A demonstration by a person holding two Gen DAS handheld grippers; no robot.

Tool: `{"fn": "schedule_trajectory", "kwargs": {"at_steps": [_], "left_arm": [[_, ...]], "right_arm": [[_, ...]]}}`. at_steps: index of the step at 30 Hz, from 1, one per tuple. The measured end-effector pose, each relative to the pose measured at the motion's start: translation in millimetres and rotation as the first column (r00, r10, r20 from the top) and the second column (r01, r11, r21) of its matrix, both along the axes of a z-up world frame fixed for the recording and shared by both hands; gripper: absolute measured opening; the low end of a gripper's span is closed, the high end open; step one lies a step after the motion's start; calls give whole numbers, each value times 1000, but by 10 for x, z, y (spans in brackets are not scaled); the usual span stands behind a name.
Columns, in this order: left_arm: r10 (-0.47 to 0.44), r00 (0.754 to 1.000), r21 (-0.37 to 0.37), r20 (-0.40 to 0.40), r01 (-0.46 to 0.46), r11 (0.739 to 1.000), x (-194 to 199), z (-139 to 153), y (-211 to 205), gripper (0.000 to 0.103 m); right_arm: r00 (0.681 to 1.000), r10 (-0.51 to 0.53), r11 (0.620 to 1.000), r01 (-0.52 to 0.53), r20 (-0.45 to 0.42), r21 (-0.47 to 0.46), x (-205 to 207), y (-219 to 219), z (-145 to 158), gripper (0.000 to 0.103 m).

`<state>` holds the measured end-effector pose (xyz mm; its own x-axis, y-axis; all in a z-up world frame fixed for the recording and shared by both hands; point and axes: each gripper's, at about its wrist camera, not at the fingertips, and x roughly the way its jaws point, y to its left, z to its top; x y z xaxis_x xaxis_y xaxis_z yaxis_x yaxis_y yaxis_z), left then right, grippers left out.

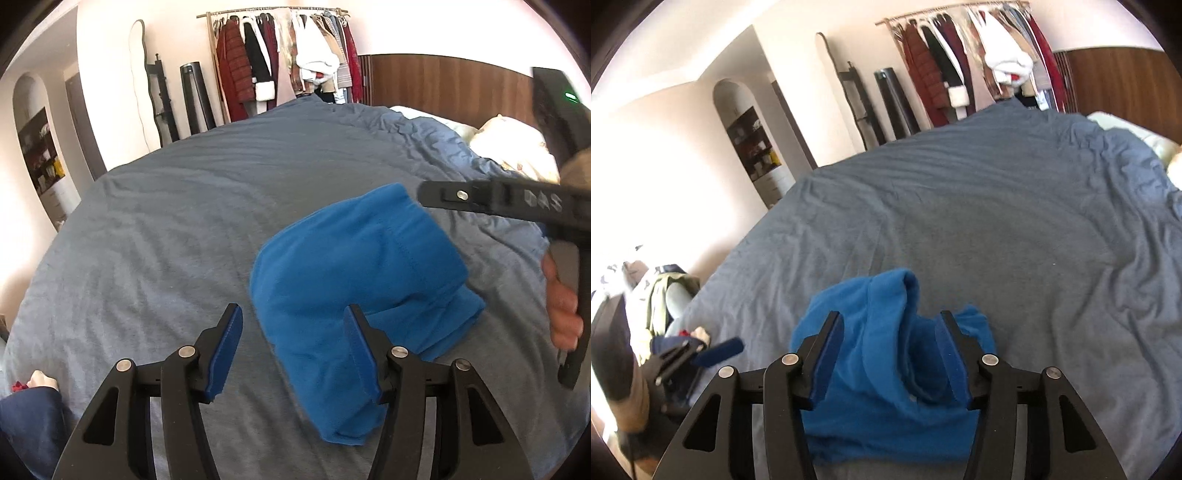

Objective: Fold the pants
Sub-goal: 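Grasp the folded blue pants bundle with the right tool, then shift the bundle with the right tool, lower it and open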

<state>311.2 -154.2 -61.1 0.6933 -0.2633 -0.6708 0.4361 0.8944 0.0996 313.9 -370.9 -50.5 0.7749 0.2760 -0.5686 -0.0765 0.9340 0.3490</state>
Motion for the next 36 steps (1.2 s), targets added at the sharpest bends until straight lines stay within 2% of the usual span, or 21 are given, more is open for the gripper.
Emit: {"fn": "schedule_trajectory", "kwargs": {"at_steps": [3,9,13,17,19,21,25,26,29,33,36], "left_arm": [[9,1000,-13,-5,-9,1000,56,-49,41,56],[38,999,-54,-30,-40,998,228,-103,77,56],[72,997,-47,-38,-73,996,345,-185,95,56],[65,997,-21,-40,-66,998,346,-255,81,56],[62,997,-20,-41,-62,998,333,-268,76,56],[63,997,-24,-52,-65,998,335,-279,78,56],[63,997,-7,-49,-63,998,315,-267,56,56],[57,997,-2,-43,-57,998,299,-257,40,56],[38,999,23,-9,-38,999,230,-209,-20,56],[17,1000,45,20,-18,999,164,-159,-122,60],[6,1000,43,15,-6,999,141,-134,-205,61]], "right_arm": [[998,21,997,-16,-65,74,229,-23,-147,53],[990,32,982,-6,-136,190,392,-83,-443,53],[982,62,967,-16,-176,253,491,-107,-604,53],[976,92,946,-25,-196,324,549,-124,-665,50],[973,121,946,-53,-198,321,562,-97,-661,49],[957,150,952,-72,-249,297,621,-38,-718,48],[942,174,924,-56,-287,377,646,-99,-868,33],[941,184,920,-62,-286,387,622,-97,-867,26],[949,195,901,-73,-249,428,478,-113,-779,15],[960,167,892,-50,-223,449,286,-188,-600,12],[967,123,898,-13,-223,441,185,-310,-475,12]]}}
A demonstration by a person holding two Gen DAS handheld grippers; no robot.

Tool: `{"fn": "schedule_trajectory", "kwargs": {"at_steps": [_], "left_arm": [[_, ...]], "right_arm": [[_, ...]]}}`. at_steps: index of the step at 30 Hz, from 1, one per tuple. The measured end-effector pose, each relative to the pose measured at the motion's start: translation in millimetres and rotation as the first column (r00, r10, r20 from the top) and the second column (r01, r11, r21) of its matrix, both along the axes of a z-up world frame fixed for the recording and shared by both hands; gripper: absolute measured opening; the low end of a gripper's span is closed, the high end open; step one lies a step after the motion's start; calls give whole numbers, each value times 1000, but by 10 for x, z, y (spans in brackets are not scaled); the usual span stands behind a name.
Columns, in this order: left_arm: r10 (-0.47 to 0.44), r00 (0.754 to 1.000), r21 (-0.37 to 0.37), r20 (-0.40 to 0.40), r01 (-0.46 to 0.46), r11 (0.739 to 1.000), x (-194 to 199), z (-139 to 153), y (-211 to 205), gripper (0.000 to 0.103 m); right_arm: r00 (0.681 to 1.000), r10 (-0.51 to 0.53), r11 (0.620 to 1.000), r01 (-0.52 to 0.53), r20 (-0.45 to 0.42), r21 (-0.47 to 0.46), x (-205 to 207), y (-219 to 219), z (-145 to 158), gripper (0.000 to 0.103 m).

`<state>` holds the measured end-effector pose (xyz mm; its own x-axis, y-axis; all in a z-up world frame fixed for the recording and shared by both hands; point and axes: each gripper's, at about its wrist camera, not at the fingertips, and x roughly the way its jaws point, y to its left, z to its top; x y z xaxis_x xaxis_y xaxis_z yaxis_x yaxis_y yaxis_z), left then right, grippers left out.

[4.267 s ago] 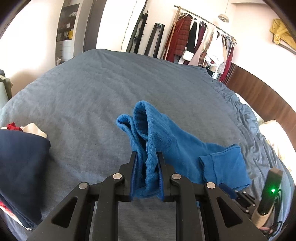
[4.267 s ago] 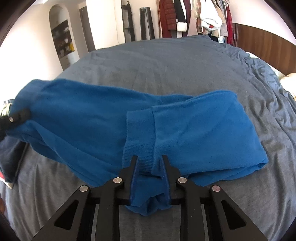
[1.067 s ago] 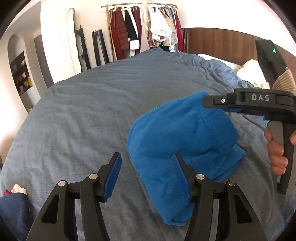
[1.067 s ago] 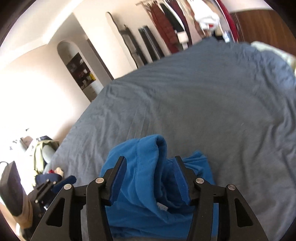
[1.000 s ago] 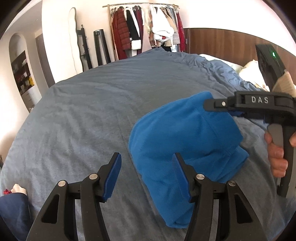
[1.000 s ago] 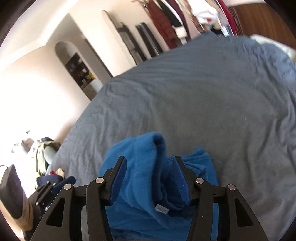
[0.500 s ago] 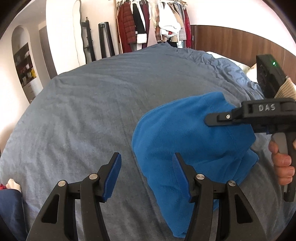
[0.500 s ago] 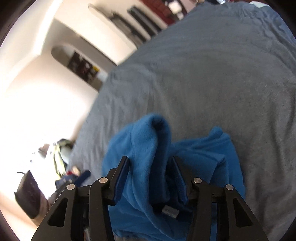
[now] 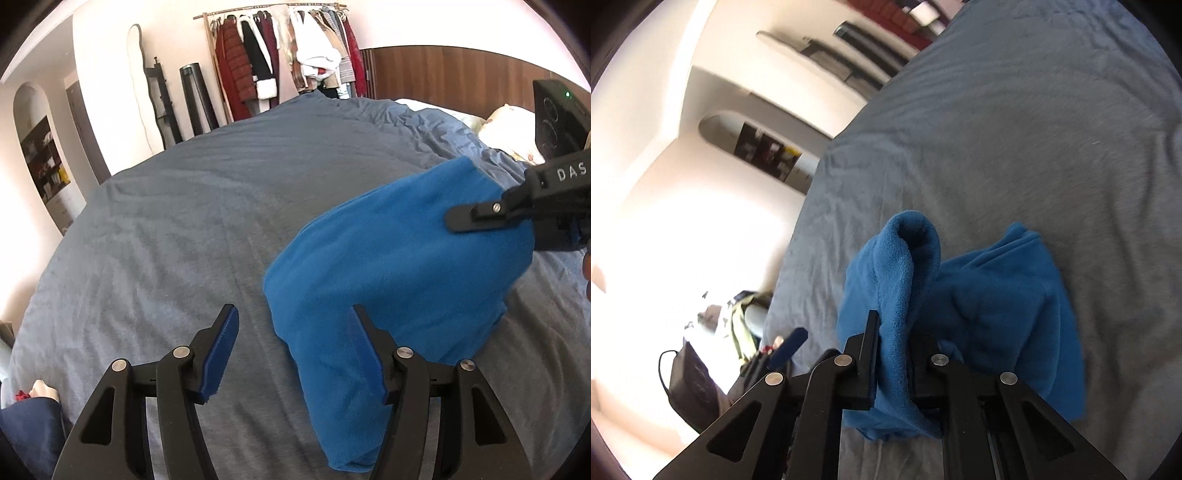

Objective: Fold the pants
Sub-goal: 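Shift the bundle with the right tool, lower it and open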

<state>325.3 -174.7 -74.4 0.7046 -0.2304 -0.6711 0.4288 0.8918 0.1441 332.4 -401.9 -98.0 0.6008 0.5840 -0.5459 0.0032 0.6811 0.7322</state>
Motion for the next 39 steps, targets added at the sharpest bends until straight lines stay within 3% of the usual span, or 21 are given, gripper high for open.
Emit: {"fn": "schedule_trajectory", "kwargs": {"at_steps": [4,8,12,18,19,20,22,25,28,29,32,36,39], "left_arm": [[-24,1000,14,0,24,1000,-38,-21,-138,65],[-10,999,10,-50,11,1000,24,-124,-149,66],[10,994,-3,-109,-11,1000,72,-232,-75,66],[17,993,-5,-119,-18,1000,-6,-286,-32,68],[18,993,-4,-118,-19,1000,-26,-291,-28,68],[18,993,-4,-120,-19,1000,-32,-292,-29,68],[15,992,-16,-125,-17,1000,-56,-271,-19,68],[42,996,9,-85,-41,999,-114,-189,9,67],[54,997,-12,-48,-54,998,-158,-76,69,67],[60,997,-28,-39,-61,998,-162,-39,86,67],[65,997,-69,-42,-68,995,-151,4,101,68],[68,997,-65,-23,-69,995,-128,-9,32,68],[82,996,-97,-29,-85,992,-23,4,40,68]], "right_arm": [[999,-43,996,42,-11,-79,-10,-140,94,12],[988,-70,992,55,-140,-110,157,-269,-140,12],[980,-63,987,34,-186,-155,296,-235,-349,13],[988,-67,961,27,-139,-274,356,-104,-282,27],[988,-77,954,34,-134,-297,343,-97,-262,33],[987,-92,941,43,-130,-335,326,-91,-229,43],[986,-134,916,83,-103,-393,286,-101,-150,53],[982,-186,883,149,-39,-444,79,-104,13,53],[961,-253,743,269,114,-612,-193,2,321,53],[958,-239,737,284,157,-613,-276,23,411,53],[975,-150,787,219,165,-577,-371,142,494,53],[987,-5,773,105,160,-626,-353,417,396,51],[984,80,777,39,160,-628,-262,560,317,39]]}}
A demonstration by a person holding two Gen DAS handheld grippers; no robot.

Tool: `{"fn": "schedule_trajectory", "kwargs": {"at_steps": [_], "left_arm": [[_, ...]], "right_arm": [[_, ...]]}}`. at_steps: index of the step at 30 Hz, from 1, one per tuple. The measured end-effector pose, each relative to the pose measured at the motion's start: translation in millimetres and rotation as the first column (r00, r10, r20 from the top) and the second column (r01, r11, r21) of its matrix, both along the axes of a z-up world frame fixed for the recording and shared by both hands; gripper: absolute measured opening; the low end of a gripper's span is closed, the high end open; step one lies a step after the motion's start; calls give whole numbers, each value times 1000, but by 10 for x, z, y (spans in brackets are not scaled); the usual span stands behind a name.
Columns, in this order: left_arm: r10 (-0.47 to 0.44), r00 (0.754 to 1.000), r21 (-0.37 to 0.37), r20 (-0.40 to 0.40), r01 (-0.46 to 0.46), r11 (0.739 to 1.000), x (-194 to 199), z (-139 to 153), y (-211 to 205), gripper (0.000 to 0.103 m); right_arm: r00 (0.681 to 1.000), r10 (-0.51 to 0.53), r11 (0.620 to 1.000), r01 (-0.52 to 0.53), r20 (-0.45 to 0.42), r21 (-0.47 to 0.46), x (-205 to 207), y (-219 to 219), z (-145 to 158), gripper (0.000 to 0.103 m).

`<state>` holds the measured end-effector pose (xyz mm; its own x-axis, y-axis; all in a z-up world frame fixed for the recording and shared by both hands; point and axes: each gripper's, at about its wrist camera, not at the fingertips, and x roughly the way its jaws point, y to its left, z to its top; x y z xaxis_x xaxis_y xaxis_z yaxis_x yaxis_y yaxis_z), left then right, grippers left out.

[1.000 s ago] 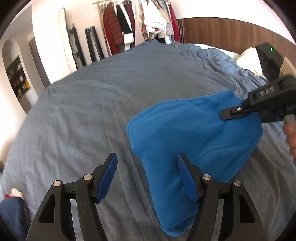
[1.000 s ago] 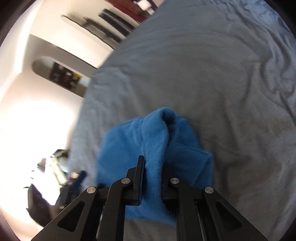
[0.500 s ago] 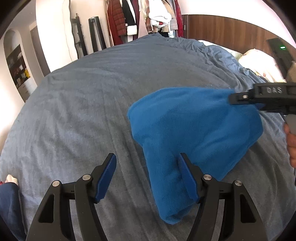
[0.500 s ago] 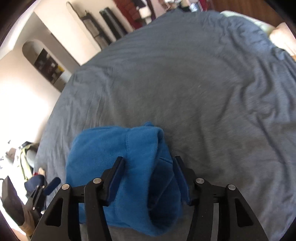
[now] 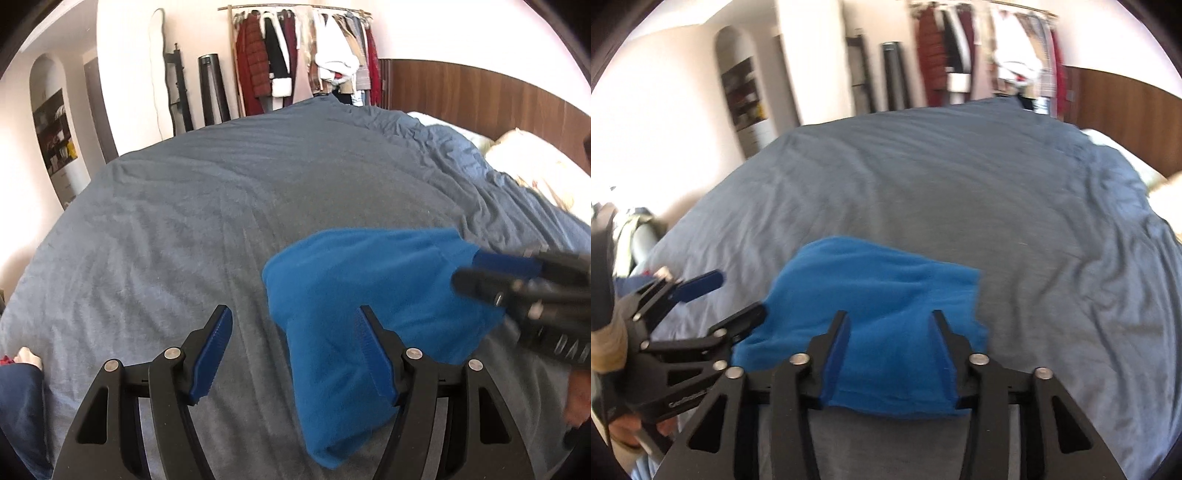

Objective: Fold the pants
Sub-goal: 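Shift the bundle with the right tool, lower it and open, then move both open tools to either side of the blue bundle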

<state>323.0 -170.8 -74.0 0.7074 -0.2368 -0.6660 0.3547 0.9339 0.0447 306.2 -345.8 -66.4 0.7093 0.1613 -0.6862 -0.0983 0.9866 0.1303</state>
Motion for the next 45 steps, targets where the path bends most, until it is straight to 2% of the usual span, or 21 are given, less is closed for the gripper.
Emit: {"fn": "schedule_trajectory", "kwargs": {"at_steps": [2,5,8,12,17,20,23,25,28,30,31,34,38,41,43,45], "left_arm": [[20,1000,-33,-21,-20,999,111,11,12,68],[34,997,-84,-72,-40,996,233,-25,39,67],[25,998,-54,-65,-29,998,219,-93,-39,67],[17,995,-3,-101,-17,1000,174,-307,-128,68],[26,989,-17,-144,-29,999,188,-461,-36,71],[11,993,41,-115,-7,999,143,-497,-81,73],[12,995,43,-102,-8,999,109,-443,-81,73],[21,997,28,-80,-19,999,29,-330,-43,72],[39,999,31,0,-39,999,-177,-118,63,72],[40,999,23,26,-41,999,-314,-2,167,74],[44,999,20,29,-45,999,-362,38,211,75],[62,998,9,30,-62,998,-508,137,343,76],[94,995,12,25,-95,995,-711,226,492,76],[111,994,0,11,-111,994,-867,263,581,80],[117,993,-5,10,-117,993,-980,291,630,80],[132,991,-3,9,-132,991,-1066,316,669,81]], "right_arm": [[1000,9,1000,-9,-27,-11,50,15,-76,31],[998,-30,999,30,-55,-16,25,-53,-204,29],[995,-72,997,72,-73,-10,-74,-186,-328,29],[992,-77,997,78,-98,3,-46,-252,-466,29],[991,-68,997,70,-113,13,3,-260,-566,29],[990,-64,997,67,-125,24,13,-269,-610,30],[990,-63,998,65,-127,6,9,-242,-618,30],[991,-63,998,63,-122,-6,-10,-217,-590,30],[992,-79,997,76,-102,-27,-73,-177,-493,32],[991,-115,993,112,-65,-44,-179,-151,-345,33],[991,-129,991,127,-42,-53,-239,-139,-259,33],[988,-152,987,153,25,-52,-427,-106,-33,47],[981,-181,983,183,64,-18,-670,-90,233,48],[977,-196,981,196,80,0,-844,-95,359,49],[975,-205,978,208,86,-17,-920,-76,410,56],[973,-208,976,214,104,-43,-1030,-34,466,58]]}}
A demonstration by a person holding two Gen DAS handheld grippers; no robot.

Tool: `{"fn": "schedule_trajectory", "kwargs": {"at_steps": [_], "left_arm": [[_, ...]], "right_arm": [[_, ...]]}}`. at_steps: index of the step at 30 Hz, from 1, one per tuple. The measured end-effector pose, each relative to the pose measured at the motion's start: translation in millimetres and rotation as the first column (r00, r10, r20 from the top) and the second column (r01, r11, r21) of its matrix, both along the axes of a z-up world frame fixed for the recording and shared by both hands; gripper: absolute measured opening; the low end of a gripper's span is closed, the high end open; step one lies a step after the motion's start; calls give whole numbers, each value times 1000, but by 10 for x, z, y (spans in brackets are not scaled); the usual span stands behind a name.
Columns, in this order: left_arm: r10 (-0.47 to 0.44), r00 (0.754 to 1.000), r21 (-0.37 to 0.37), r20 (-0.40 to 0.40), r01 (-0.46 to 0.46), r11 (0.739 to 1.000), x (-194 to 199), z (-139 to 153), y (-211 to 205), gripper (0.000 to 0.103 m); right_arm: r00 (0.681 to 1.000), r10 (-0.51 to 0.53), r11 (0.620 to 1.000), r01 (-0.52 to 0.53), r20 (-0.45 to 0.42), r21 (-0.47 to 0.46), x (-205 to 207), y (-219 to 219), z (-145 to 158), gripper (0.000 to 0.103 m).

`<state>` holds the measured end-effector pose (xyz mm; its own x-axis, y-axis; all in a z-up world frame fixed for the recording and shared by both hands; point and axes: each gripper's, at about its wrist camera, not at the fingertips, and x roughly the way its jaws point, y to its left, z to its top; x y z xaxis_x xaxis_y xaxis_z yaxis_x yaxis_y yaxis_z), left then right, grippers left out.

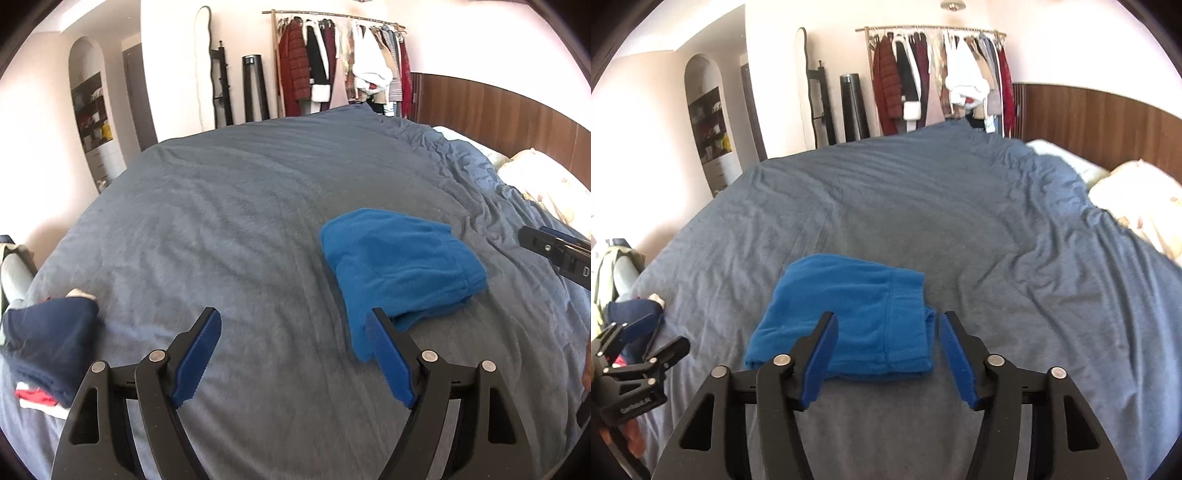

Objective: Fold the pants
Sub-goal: 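Move both open tools to either side of the blue bundle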

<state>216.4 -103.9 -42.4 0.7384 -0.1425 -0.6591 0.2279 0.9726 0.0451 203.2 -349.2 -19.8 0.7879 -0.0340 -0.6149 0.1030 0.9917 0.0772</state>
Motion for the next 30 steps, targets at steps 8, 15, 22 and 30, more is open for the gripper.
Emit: {"fn": "schedule_trajectory", "kwargs": {"at_steps": [8,15,22,30], "left_arm": [[52,999,-4,9,-52,999,-206,148,80,91],[54,996,70,70,-58,996,-173,220,-57,97],[-48,998,-2,41,48,999,281,166,-189,97],[-154,980,-206,-129,125,970,1052,-214,-324,97]], "right_arm": [[1000,-27,1000,27,-14,-11,-201,-92,128,58],[997,-63,998,62,-50,-15,-132,-294,134,58],[991,-98,994,102,-93,41,56,-441,-61,58],[985,-124,989,133,-122,71,379,-496,-317,58]]}}
